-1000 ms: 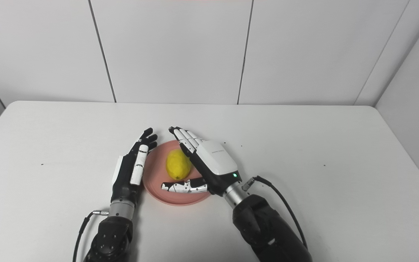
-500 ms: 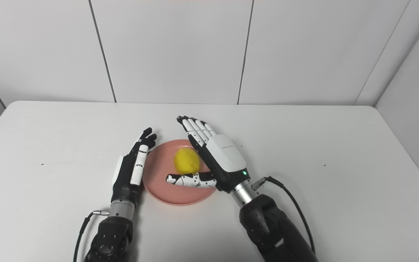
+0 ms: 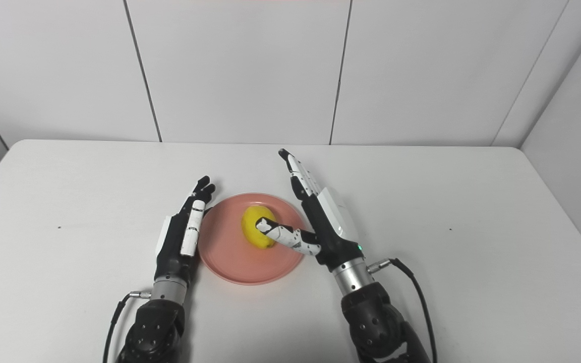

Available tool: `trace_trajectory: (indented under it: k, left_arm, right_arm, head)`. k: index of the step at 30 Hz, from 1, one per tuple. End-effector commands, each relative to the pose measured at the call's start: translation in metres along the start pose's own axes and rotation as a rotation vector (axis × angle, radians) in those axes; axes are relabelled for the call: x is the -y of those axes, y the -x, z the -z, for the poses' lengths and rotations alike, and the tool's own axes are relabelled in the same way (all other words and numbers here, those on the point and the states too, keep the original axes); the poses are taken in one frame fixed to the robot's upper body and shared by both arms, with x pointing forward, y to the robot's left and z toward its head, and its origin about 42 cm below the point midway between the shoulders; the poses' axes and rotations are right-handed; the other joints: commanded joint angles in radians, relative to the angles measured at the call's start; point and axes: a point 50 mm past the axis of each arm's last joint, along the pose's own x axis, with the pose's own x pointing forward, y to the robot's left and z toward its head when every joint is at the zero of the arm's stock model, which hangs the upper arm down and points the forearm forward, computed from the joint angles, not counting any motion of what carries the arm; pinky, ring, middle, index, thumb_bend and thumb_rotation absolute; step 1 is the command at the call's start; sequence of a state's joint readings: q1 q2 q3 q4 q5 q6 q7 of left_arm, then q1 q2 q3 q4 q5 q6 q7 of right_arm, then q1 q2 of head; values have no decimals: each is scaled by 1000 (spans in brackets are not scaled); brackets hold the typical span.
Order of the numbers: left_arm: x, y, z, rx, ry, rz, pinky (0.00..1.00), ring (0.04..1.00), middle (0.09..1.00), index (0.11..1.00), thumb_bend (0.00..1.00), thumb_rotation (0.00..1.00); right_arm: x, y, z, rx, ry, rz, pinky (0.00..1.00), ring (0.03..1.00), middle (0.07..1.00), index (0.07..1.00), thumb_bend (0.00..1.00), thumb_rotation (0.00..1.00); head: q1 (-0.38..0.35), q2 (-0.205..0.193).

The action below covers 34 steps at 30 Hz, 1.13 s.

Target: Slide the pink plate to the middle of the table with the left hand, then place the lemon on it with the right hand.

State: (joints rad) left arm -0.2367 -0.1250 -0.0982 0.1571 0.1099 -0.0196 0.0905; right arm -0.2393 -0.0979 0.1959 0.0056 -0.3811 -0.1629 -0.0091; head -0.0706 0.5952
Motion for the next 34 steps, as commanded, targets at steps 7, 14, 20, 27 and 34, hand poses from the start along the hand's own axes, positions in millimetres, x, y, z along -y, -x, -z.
trace_trajectory:
  k: [7, 14, 20, 27, 34]
  left_arm:
    - [4, -7, -19, 100, 17, 2, 977, 964, 940, 926, 450, 1000]
    - [0, -6, -19, 135, -30, -20, 961, 950, 924, 912, 418, 1000]
    - [-3, -4, -19, 153, -44, -20, 984, 959, 928, 915, 436, 1000]
    - [-7, 1, -19, 151, -64, -10, 998, 970, 938, 929, 481, 1000]
    - [-9, 4, -19, 144, -54, -4, 1000, 978, 948, 939, 489, 1000]
  right_arm:
    - [4, -4, 1, -36, -160, 71, 999, 1000, 1000, 1000, 605, 1000]
    - [-6, -1, 13, -65, -342, 111, 1000, 1000, 1000, 1000, 603, 1000]
    - [-13, -1, 20, -96, -457, 132, 1000, 1000, 1000, 1000, 611, 1000]
    - [-17, 0, 24, -136, -538, 137, 1000, 1000, 1000, 1000, 594, 1000]
    - [-16, 0, 29, -149, -568, 134, 1000, 1000, 1000, 1000, 568, 1000]
  head:
    - [0, 0]
    - [0, 3]
    - [0, 4]
    - [0, 6]
    - [1, 8]
